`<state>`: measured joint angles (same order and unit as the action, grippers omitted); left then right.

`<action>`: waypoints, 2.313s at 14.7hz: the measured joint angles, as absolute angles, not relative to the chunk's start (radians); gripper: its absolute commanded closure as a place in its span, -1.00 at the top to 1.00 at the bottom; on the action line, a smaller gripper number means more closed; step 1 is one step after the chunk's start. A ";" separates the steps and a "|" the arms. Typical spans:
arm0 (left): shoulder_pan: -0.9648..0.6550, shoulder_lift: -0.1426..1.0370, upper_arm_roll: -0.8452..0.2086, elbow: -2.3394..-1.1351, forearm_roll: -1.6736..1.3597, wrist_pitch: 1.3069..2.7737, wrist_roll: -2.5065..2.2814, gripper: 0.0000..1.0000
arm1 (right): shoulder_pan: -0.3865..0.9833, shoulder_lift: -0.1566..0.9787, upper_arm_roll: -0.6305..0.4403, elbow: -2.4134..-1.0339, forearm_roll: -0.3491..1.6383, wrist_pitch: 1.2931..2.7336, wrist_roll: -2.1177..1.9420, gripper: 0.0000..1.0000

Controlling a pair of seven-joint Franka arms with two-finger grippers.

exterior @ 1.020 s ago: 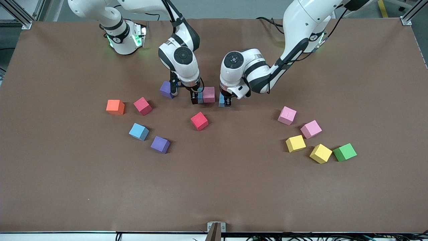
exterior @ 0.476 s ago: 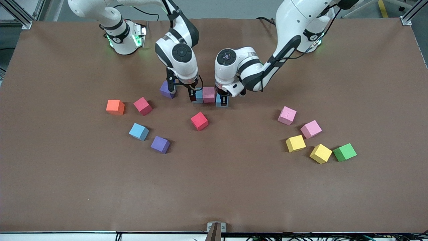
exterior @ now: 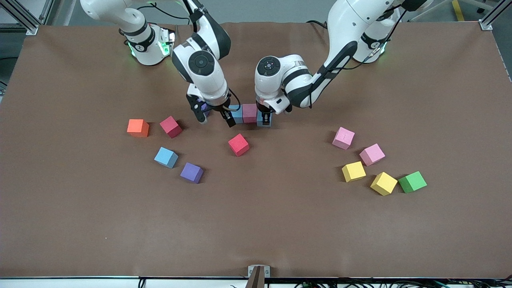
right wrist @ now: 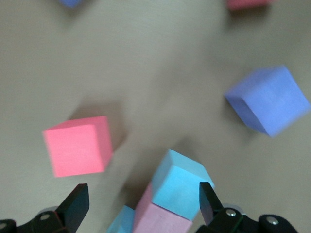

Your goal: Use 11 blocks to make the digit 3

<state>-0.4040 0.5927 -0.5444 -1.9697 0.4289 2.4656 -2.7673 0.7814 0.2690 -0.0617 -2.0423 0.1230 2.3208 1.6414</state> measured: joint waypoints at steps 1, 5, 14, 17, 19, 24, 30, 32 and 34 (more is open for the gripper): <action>-0.404 0.593 -0.544 -1.969 0.428 2.466 -2.770 -0.18 | 0.761 0.294 -0.063 -2.004 0.123 2.313 1.595 1.00; -0.405 0.594 -0.544 -1.968 0.417 2.466 -2.782 -0.16 | 0.722 0.447 -0.064 -1.819 0.122 2.266 1.533 1.00; -0.424 0.619 -0.543 -1.966 0.386 2.467 -2.782 1.00 | 0.722 0.587 -0.058 -1.742 0.122 2.303 1.448 1.00; -0.419 0.629 -0.543 -1.962 0.386 2.456 -2.771 1.00 | 0.725 0.615 -0.057 -1.734 0.122 2.338 1.448 1.00; -0.415 0.616 -0.543 -1.950 0.366 2.421 -2.759 1.00 | 0.729 0.630 -0.055 -1.723 0.122 2.343 1.448 1.00; -0.395 0.521 -0.545 -1.941 0.265 2.323 -2.708 1.00 | 0.741 0.650 -0.052 -1.705 0.122 2.343 1.470 0.44; -0.234 0.410 -0.546 -1.940 0.240 2.251 -2.524 1.00 | 0.745 0.658 -0.051 -1.692 0.122 2.341 1.489 -0.96; -0.168 0.378 -0.546 -1.942 0.239 2.217 -2.388 1.00 | 0.746 0.658 -0.051 -1.691 0.116 2.338 1.449 -0.99; -0.112 0.333 -0.546 -1.967 0.239 2.194 -2.260 1.00 | 0.746 0.656 -0.051 -1.692 0.116 2.331 1.295 -0.99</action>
